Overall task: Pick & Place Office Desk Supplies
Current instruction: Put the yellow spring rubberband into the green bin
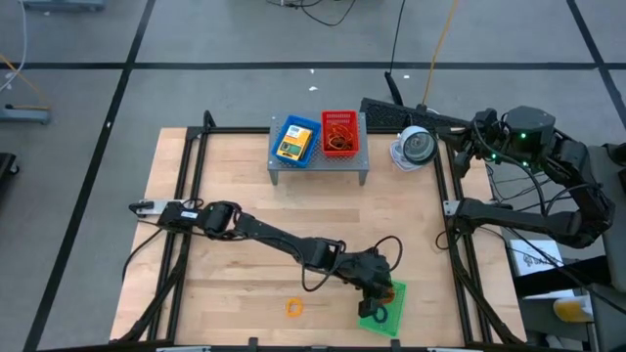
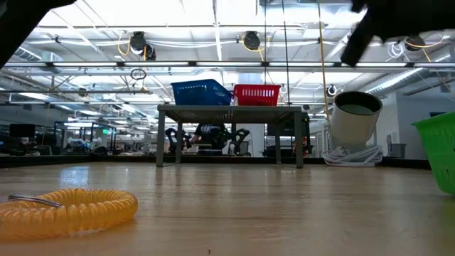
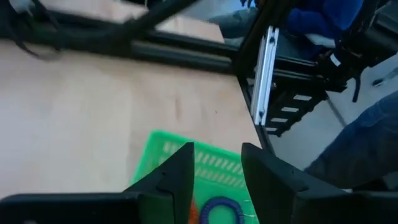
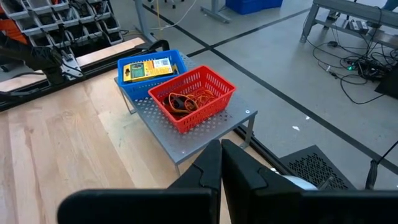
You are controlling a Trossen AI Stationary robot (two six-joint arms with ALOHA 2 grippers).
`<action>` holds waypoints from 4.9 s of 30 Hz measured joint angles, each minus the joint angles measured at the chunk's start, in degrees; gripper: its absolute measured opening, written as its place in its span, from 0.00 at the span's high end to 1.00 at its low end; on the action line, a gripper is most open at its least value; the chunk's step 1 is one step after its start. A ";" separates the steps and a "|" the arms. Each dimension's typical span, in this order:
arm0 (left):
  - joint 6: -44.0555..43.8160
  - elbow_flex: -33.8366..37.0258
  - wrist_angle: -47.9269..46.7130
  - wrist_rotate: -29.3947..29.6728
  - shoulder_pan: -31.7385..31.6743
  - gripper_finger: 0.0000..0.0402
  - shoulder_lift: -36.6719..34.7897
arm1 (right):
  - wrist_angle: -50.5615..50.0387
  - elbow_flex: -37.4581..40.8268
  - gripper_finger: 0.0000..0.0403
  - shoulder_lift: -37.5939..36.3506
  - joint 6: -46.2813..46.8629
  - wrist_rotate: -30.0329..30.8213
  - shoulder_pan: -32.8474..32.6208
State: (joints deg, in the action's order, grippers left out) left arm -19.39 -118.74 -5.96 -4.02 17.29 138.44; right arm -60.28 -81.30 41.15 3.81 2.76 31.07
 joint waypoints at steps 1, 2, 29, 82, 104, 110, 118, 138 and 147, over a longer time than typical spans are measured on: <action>1.34 0.00 -0.63 0.64 0.03 0.65 -0.80 | -0.01 0.00 1.00 0.01 0.00 0.00 0.00; 2.65 0.00 -0.80 1.28 0.03 0.65 -1.49 | -0.01 0.00 1.00 0.02 0.00 0.01 -0.01; 5.75 1.55 -25.45 1.09 -0.86 0.65 -13.86 | 1.79 0.00 1.00 2.30 0.06 0.28 0.00; -2.25 39.90 -32.35 13.88 20.41 0.65 -49.80 | 21.24 0.00 1.00 17.17 7.53 0.17 -15.11; -17.10 30.34 -32.49 9.43 18.81 0.65 -25.14 | 14.46 0.00 1.00 14.16 2.70 -0.02 -22.06; -21.75 30.34 -32.05 9.66 18.05 0.65 -22.99 | 14.51 -0.02 1.00 13.43 1.91 -0.04 -23.60; -23.67 30.34 -32.53 10.44 16.88 0.65 -21.22 | 14.53 -0.01 1.00 12.47 1.41 -0.04 -25.14; -27.52 30.38 -36.25 10.06 16.76 0.65 -18.42 | 14.13 -0.02 1.00 11.50 0.79 -0.04 -25.57; -29.07 30.38 -36.03 10.01 16.82 0.65 -16.48 | 14.11 -0.02 1.00 11.50 -0.04 -0.04 -25.57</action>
State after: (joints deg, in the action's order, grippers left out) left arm -48.45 -88.36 -41.99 5.99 34.11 121.96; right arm -46.17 -81.32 52.64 3.77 2.72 5.50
